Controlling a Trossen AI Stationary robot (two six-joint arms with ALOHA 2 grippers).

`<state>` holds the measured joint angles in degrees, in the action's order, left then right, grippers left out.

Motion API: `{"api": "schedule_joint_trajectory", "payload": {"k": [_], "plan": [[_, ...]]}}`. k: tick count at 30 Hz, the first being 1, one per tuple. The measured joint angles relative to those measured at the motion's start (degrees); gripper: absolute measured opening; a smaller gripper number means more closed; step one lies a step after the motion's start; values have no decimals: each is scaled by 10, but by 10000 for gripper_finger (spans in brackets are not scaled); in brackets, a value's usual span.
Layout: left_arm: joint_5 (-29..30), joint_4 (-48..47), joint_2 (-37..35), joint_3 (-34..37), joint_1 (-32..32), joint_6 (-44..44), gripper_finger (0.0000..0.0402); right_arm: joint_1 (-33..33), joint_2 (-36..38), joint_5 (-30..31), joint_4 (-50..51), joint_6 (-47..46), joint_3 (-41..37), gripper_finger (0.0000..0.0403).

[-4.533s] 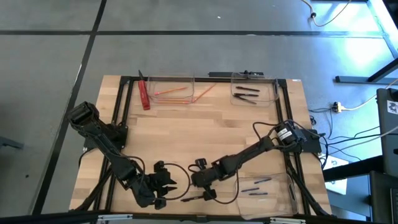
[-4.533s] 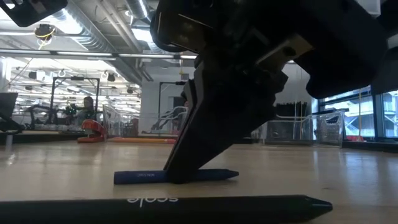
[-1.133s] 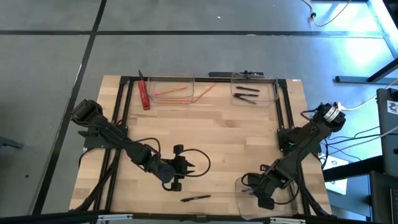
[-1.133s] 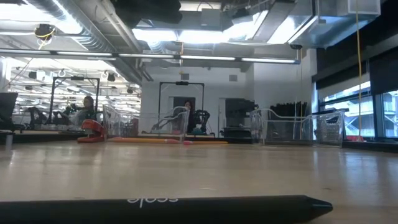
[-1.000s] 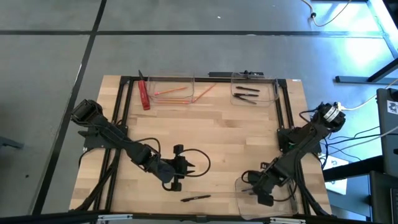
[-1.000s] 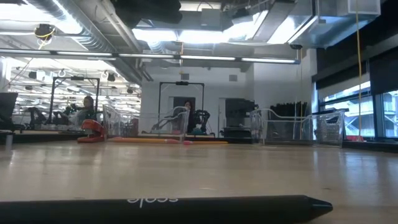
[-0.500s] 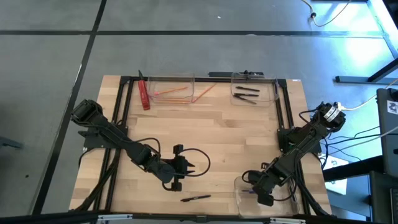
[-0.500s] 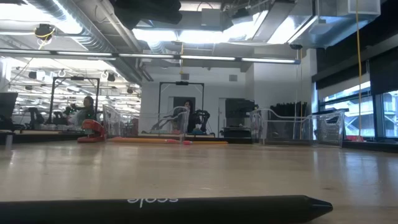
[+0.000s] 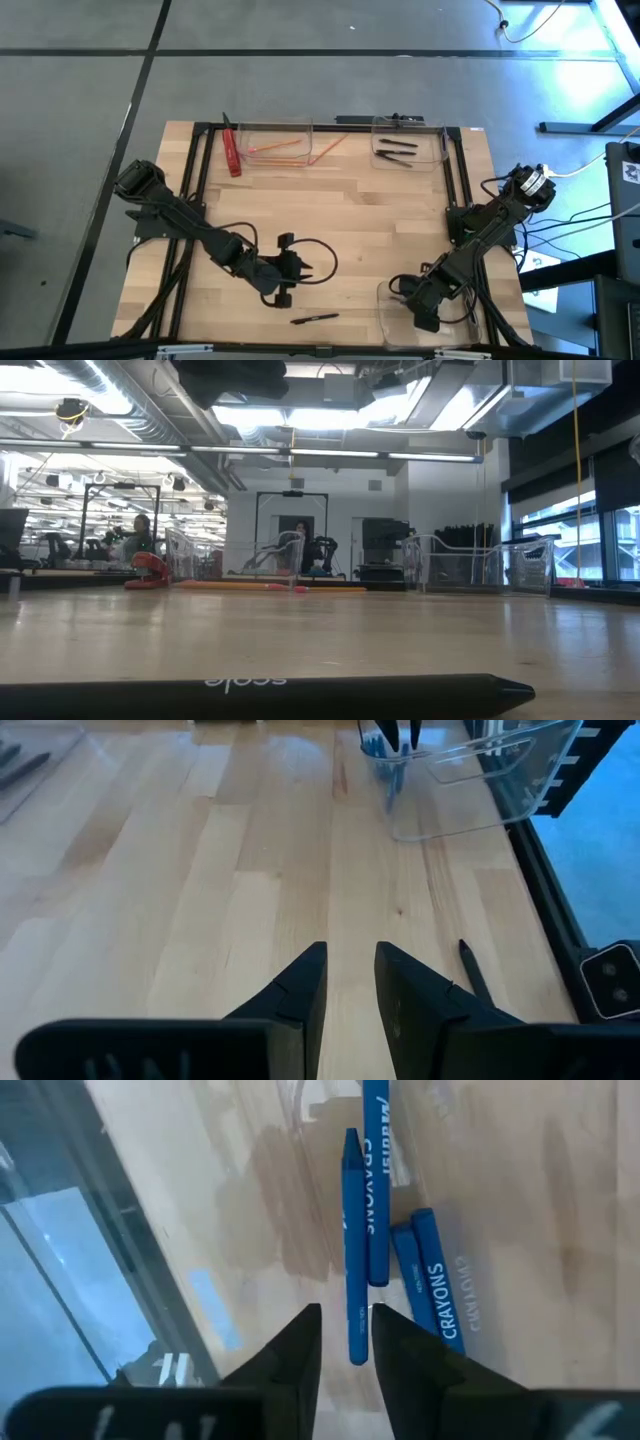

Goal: Sort crayons/erasers/pens/pencils in bins
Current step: Put the blue crayon into the bottom transparent bin, then put the black pen into the top right transparent bin

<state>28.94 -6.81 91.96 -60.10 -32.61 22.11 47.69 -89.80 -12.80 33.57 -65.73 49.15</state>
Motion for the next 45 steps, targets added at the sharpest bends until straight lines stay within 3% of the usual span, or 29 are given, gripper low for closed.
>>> {"api": "schedule_joint_trajectory", "payload": {"k": [21,28,32,39,45], "plan": [[5,-36,3,0,-112,163,80,1,0,71,3,44,116,94],[33,-38,3,0,-156,237,80,-3,0,224,-3,157,218,94],[63,-39,3,0,-180,258,80,-14,1,311,-55,257,241,94],[115,-42,3,0,-201,288,80,-51,-44,305,-185,401,238,94],[121,-42,3,0,-201,290,80,-85,-101,256,-202,442,238,94]]}}
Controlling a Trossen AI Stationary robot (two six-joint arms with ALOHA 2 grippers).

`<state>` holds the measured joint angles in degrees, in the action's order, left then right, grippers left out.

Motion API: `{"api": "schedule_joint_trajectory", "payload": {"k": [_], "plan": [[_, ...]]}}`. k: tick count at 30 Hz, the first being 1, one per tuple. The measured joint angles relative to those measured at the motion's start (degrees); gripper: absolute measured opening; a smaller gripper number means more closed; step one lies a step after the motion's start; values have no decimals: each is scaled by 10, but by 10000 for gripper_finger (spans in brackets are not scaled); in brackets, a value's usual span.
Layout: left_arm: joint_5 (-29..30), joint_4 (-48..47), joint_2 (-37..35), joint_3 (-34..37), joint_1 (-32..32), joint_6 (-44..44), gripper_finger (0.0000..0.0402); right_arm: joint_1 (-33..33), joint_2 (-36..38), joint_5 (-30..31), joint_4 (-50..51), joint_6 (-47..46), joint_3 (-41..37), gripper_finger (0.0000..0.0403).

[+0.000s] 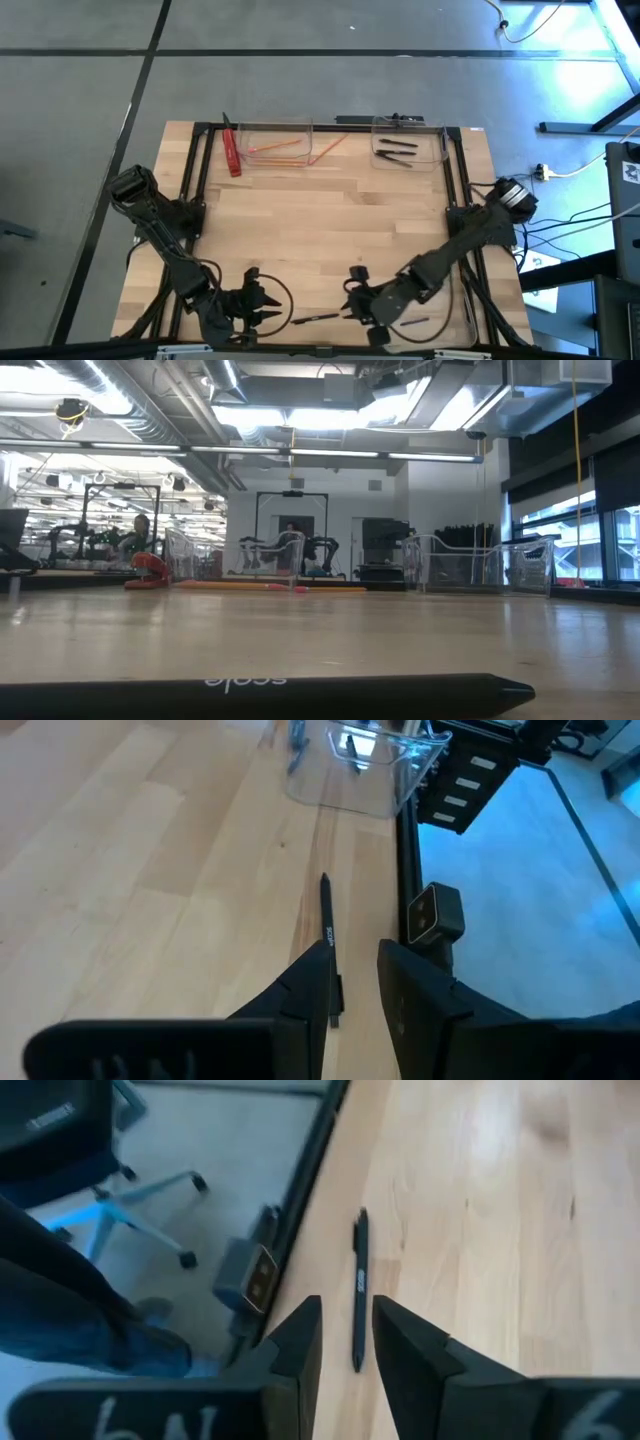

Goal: Sort crayons/erasers/pens/pencils in bins
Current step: Put the black pen into the top right transparent bin

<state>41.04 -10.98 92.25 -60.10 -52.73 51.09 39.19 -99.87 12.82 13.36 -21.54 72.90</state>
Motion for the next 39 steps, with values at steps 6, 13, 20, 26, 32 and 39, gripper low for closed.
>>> {"api": "schedule_joint_trajectory", "payload": {"k": [6,13,20,26,32,39], "plan": [[9,-1,0,0,1,11,80,-16,-60,-39,-9,13,0,94],[15,-1,0,0,1,13,80,-32,-91,-46,-15,-9,-1,94],[15,-1,0,0,1,13,80,-55,-91,-58,-19,-74,-1,94],[15,-3,0,0,1,13,80,-71,-91,-70,-21,-65,-1,96],[15,-6,0,0,1,13,80,-91,-91,-80,-20,-106,-1,128],[15,-16,0,0,1,13,80,-89,-94,-99,-73,26,0,174]]}}
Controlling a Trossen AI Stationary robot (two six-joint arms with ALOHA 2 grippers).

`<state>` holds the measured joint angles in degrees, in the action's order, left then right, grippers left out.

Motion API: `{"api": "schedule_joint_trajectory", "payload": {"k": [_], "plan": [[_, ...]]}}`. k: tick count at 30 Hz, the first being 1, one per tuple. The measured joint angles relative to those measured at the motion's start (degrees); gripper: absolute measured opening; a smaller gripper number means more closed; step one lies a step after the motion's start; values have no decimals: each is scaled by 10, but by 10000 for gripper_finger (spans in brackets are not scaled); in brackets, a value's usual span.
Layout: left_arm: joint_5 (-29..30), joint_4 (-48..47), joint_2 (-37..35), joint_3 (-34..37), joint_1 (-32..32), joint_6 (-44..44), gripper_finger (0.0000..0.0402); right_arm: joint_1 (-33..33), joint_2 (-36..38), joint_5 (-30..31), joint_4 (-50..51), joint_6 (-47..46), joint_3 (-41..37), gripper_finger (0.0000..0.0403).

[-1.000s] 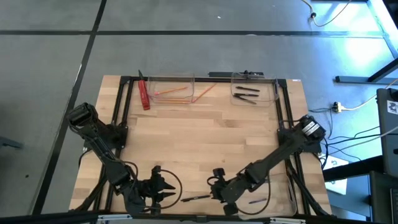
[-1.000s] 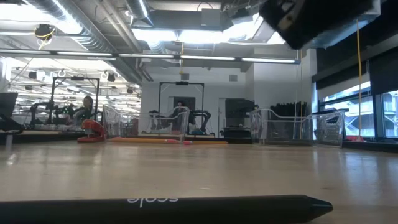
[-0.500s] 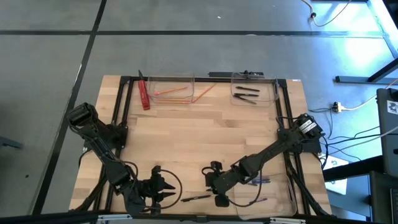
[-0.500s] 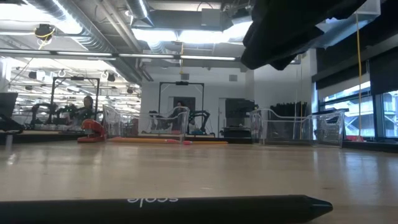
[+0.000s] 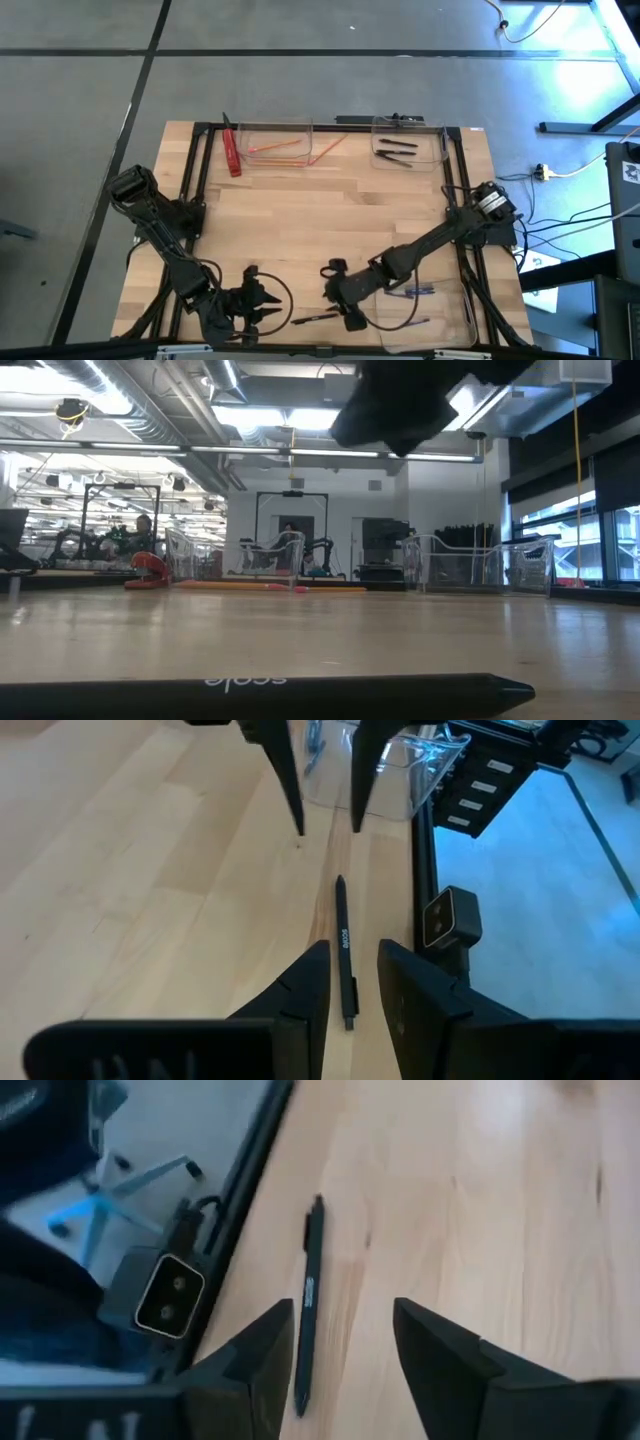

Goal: Sort crayons/erasers/pens/pencils in bins
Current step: Put the black pen into the top right transparent bin

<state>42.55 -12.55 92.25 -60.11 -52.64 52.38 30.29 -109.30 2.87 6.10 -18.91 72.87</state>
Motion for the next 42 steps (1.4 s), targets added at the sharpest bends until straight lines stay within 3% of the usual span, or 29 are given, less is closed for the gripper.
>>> {"api": "schedule_joint_trajectory", "payload": {"k": [6,16,25,42], "plan": [[0,-11,0,0,0,0,80,13,-25,-3,-7,133,0,177],[0,-24,0,0,1,0,80,-5,-50,-2,-35,145,4,177],[0,-24,0,0,10,0,80,-36,-50,-2,158,107,129,177],[0,-25,0,0,12,0,80,-9,-127,-41,82,86,134,177]]}}
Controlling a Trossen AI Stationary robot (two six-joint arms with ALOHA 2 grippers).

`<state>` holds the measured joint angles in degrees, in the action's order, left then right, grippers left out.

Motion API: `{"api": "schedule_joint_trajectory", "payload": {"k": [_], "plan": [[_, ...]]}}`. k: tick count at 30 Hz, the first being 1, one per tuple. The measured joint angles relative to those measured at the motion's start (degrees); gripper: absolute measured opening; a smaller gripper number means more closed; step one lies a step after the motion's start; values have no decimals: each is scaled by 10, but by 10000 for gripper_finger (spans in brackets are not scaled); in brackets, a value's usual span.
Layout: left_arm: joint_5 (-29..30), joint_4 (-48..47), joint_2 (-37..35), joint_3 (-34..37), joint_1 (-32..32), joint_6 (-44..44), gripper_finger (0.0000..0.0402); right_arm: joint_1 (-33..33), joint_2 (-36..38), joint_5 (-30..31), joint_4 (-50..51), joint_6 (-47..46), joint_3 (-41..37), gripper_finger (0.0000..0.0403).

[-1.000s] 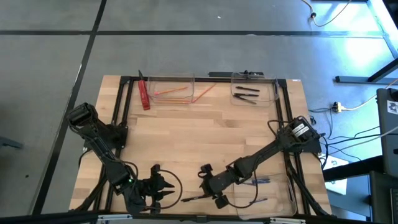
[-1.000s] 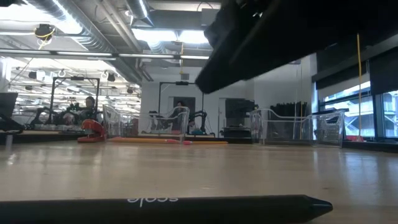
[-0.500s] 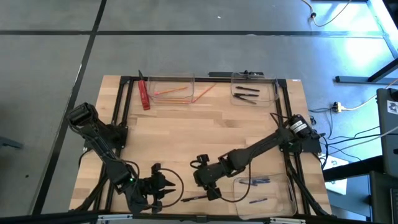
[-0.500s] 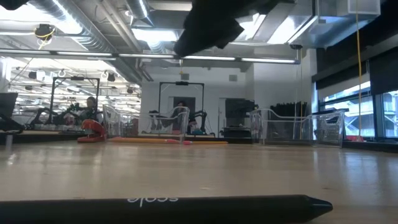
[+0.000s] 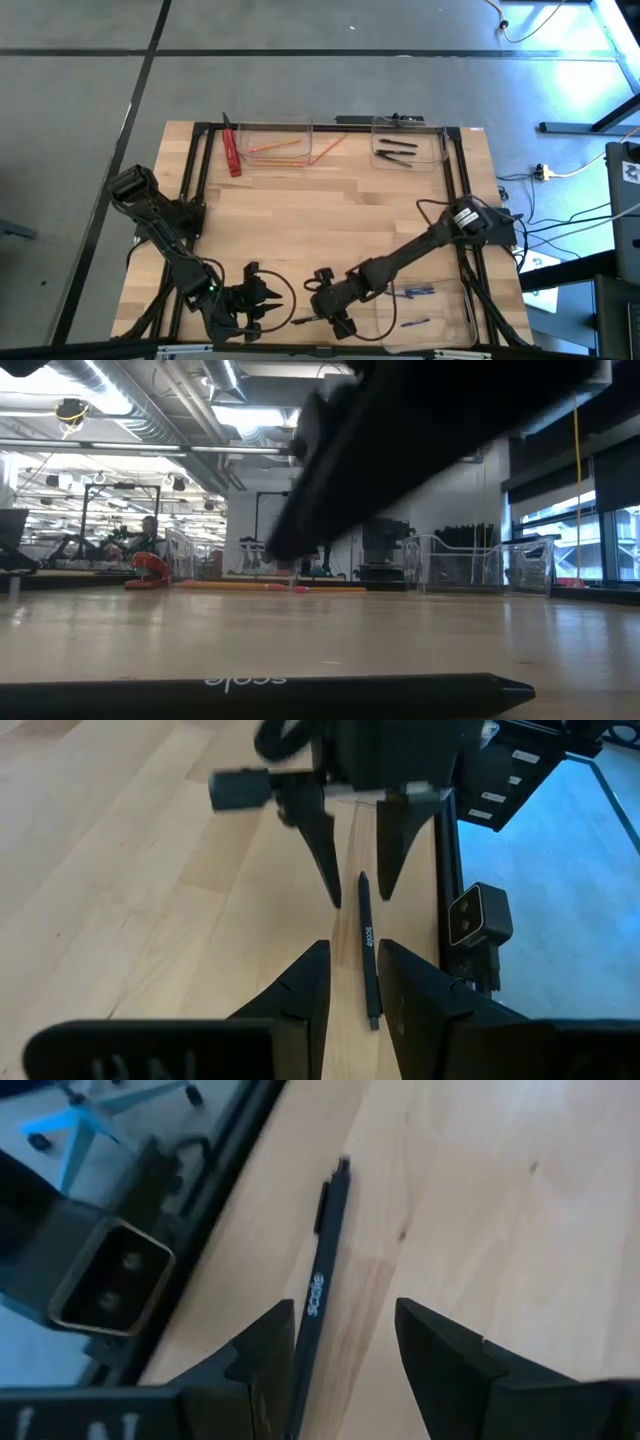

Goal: Sort crayons/erasers/pens/pencils in bins
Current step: Put the black pen into the top right transparent bin

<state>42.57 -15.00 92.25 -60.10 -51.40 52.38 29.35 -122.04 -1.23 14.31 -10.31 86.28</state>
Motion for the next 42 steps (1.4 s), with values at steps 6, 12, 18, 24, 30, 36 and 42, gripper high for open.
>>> {"api": "schedule_joint_trajectory", "payload": {"k": [6,12,18,24,30,36,42], "plan": [[0,0,0,0,0,0,80,7,-30,-1,-6,3,0,177],[0,0,0,0,0,0,80,7,-43,-7,-14,0,0,177],[0,0,0,0,0,0,80,9,-44,-15,-13,0,0,177],[0,0,0,0,0,0,80,9,-54,-10,-13,-17,1,177],[0,0,0,0,0,0,80,9,-66,0,-10,-30,3,177],[0,0,0,0,0,0,80,10,-68,24,-7,-50,2,177],[0,0,0,0,0,0,80,10,-68,35,-7,-91,2,177]]}}
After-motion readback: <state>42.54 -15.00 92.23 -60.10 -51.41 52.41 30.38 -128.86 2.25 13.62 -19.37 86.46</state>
